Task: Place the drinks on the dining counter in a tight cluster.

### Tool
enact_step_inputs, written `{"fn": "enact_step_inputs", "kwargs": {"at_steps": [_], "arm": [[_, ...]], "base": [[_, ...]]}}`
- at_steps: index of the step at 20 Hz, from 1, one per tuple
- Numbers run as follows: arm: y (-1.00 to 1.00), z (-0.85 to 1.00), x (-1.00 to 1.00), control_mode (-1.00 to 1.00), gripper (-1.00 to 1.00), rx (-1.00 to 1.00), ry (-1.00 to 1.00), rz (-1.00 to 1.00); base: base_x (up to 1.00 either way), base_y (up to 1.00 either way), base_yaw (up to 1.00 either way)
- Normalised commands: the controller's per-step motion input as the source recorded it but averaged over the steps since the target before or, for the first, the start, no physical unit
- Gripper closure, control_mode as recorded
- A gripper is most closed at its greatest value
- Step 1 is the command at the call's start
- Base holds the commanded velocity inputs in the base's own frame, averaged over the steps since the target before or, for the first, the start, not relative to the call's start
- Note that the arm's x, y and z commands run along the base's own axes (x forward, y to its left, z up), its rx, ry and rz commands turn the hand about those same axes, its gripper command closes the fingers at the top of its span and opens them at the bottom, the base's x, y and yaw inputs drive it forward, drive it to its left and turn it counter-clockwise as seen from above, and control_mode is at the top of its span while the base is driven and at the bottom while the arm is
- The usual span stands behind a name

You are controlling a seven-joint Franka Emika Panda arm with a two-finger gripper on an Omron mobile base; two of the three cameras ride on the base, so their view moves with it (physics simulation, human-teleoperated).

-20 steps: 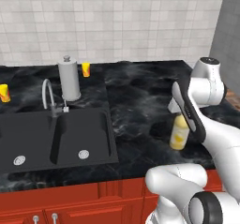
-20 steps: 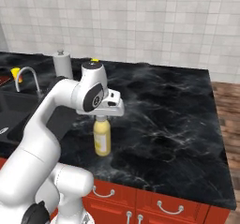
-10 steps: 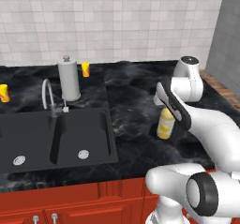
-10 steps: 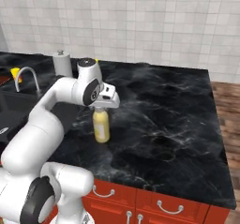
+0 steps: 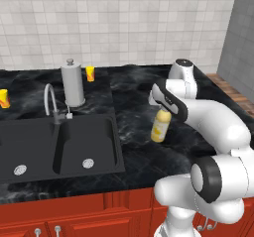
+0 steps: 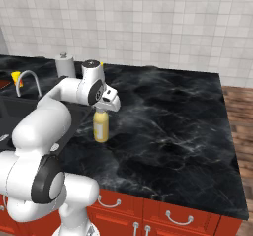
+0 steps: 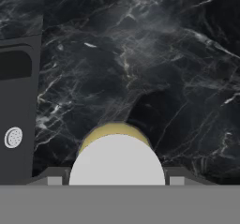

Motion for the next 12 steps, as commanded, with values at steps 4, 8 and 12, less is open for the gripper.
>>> {"fn": "enact_step_inputs", "kwargs": {"at_steps": [4,8,12], "arm": [[0.19,-0.29,0.21,-1.0,1.0,0.19,0.0,-0.11],[0.19,-0.29,0.16,-1.0,1.0,0.04,0.0,-0.11],[0.21,-0.25,0.2,-1.0,1.0,0.0,0.0,-0.11]], "base": [[0.0,0.0,0.0],[0.0,0.0,0.0],[0.0,0.0,0.0]]}}
